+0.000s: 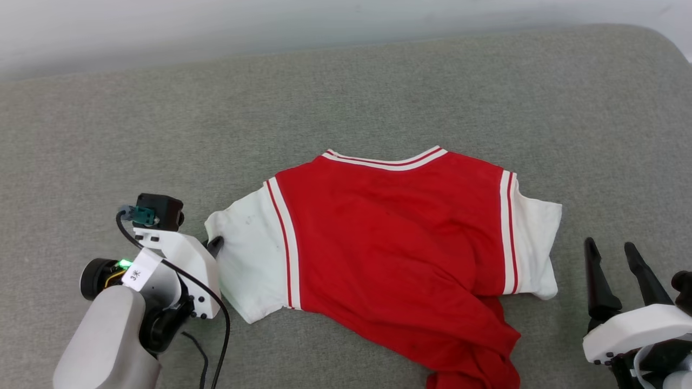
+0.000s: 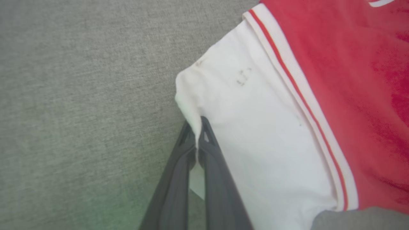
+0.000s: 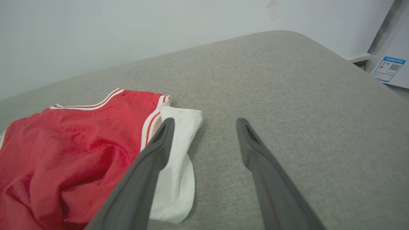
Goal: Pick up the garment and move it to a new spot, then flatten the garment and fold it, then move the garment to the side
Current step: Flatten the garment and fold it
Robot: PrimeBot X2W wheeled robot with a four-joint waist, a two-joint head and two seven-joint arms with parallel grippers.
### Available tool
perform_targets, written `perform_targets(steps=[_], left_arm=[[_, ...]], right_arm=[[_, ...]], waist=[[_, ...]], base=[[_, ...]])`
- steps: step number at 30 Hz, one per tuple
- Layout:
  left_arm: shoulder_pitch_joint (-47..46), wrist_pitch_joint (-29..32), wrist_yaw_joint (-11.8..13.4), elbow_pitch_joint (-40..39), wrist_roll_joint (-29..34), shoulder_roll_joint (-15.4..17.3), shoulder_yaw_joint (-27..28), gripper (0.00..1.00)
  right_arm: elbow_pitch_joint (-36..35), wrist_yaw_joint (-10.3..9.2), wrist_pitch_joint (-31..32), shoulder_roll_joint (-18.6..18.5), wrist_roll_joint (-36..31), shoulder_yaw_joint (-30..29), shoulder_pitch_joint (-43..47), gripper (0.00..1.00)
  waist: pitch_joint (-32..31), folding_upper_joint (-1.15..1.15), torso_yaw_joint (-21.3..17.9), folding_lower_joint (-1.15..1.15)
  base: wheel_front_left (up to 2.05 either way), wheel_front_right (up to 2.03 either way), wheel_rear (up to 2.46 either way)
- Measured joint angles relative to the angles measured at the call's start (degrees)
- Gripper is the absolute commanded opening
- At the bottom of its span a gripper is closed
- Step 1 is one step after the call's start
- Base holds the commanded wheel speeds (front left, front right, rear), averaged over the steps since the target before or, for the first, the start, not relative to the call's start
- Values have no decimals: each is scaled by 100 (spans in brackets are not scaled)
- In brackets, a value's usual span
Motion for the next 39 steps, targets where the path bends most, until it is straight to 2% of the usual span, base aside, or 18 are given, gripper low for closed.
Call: perform_targets(steps=[3, 4, 7, 14, 19, 26, 27, 28, 29, 30, 39], left_arm=[[24, -382, 38, -101, 64, -48, 32, 0], [68, -635, 77, -271, 97, -77, 56, 0], [113, -797, 112, -458, 134, -96, 62, 0], [180, -844, 194, -854, 152, -100, 23, 0], [180, -842, 229, -1053, 176, -102, -16, 0], [173, -854, 234, -1184, 180, -105, -52, 0], [173, -859, 234, -1184, 175, -105, -52, 0], [173, -860, 234, -1182, 172, -104, -53, 0], [173, -881, 234, -1176, 164, -104, -58, 0], [178, -934, 237, -1147, 142, -105, -55, 0], [233, -1369, 444, -1138, 136, -81, 189, 0]], right_arm=[[387, -1, 234, -8, 29, -261, -108, 100], [715, 0, 611, -113, 155, -370, -221, 100], [883, 0, 998, -353, 404, -283, -447, 100], [1244, 0, 2221, -983, 837, 483, -1094, 100], [1603, 0, 2914, -1206, 987, 965, -1639, 100], [2058, -7, 3518, -1403, 1155, 1432, -1995, 100], [2101, -12, 3545, -1426, 1156, 1462, -2020, 97], [2168, -12, 3578, -1429, 1187, 1467, -2046, 38], [2209, -12, 3607, -1436, 1227, 1483, -2080, 3], [2299, -10, 3560, -1471, 1290, 1561, -2130, 0], [2060, 1, 3158, -1679, 1236, 1547, -2214, 0]], waist=[[-55, 0, 78, 0], [-91, 0, 140, 0], [-97, 0, 208, 0], [14, 0, 315, 0], [199, 0, 388, 0], [402, 0, 529, -1], [415, 0, 541, -1], [423, 0, 552, -1], [417, 0, 558, -1], [354, 0, 561, -1], [-146, 0, 504, -1]], base=[[0, 0, 0], [0, 0, 0], [0, 0, 0], [0, 0, 0], [0, 0, 0], [0, 0, 0], [0, 0, 0], [0, 0, 0], [0, 0, 0], [0, 0, 0], [0, 0, 0]])
